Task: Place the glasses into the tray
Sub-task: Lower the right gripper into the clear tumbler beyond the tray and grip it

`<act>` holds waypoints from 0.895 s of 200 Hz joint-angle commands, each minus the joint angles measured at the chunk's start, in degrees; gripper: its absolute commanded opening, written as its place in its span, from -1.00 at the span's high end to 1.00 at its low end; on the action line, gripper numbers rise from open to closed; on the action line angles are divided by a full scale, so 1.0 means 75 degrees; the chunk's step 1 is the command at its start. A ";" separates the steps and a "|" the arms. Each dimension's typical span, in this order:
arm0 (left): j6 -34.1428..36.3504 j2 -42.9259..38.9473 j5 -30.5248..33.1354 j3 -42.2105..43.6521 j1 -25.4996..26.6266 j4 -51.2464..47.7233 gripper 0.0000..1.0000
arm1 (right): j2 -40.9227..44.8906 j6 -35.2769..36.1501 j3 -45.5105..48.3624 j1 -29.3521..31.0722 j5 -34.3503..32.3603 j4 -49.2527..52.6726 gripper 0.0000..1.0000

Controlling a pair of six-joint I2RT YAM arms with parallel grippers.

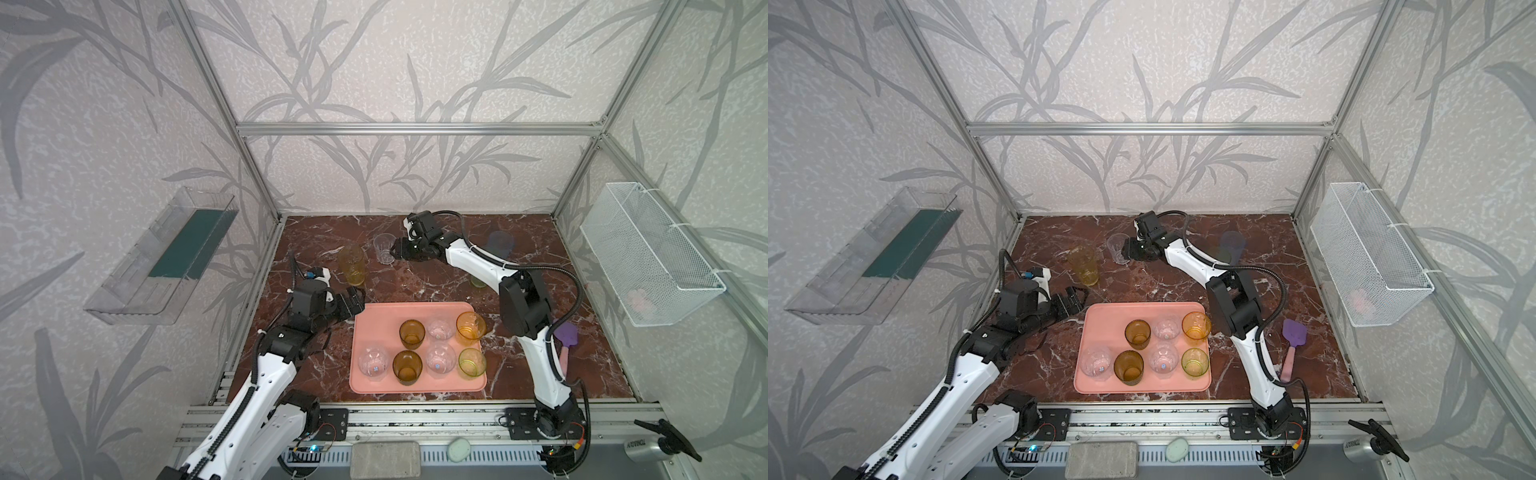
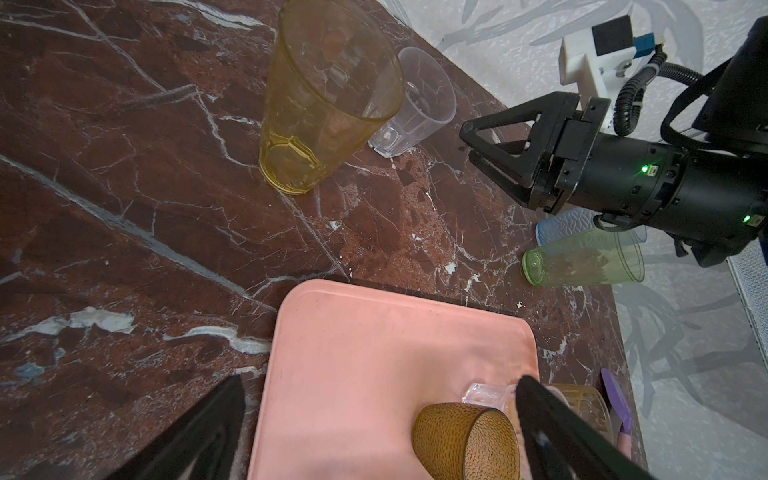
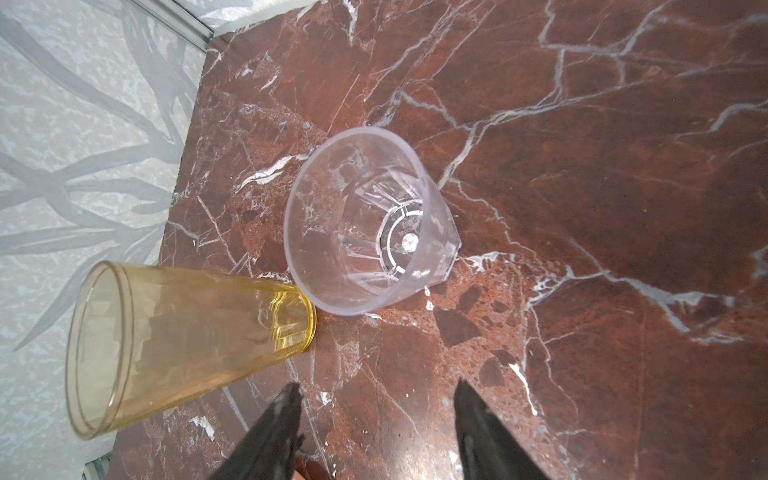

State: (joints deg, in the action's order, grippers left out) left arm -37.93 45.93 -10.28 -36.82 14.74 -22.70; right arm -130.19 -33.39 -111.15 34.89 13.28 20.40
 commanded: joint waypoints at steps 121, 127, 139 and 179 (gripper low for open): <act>-0.0298 -0.0346 0.0791 0.0333 -0.0090 -0.0260 -0.99 | -0.1831 0.0072 -0.3235 0.0014 -0.0908 0.1763 0.11; -0.0304 -0.0289 0.0798 0.0310 -0.0091 -0.0286 -0.98 | -0.1900 0.0080 -0.3336 0.0017 -0.0935 0.1829 0.12; -0.0301 -0.0174 0.0764 0.0280 -0.0102 -0.0299 -0.99 | -0.2006 0.0112 -0.3511 0.0012 -0.0965 0.1918 0.14; -0.0172 0.0003 0.0515 0.0292 -0.0126 -0.0115 -0.98 | -0.2245 0.0133 -0.3817 0.0022 -0.1104 0.2063 0.20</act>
State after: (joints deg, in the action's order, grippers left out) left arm -39.59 45.76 -5.87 -34.22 14.17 -23.75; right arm -145.75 -32.95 -137.23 34.89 6.39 33.56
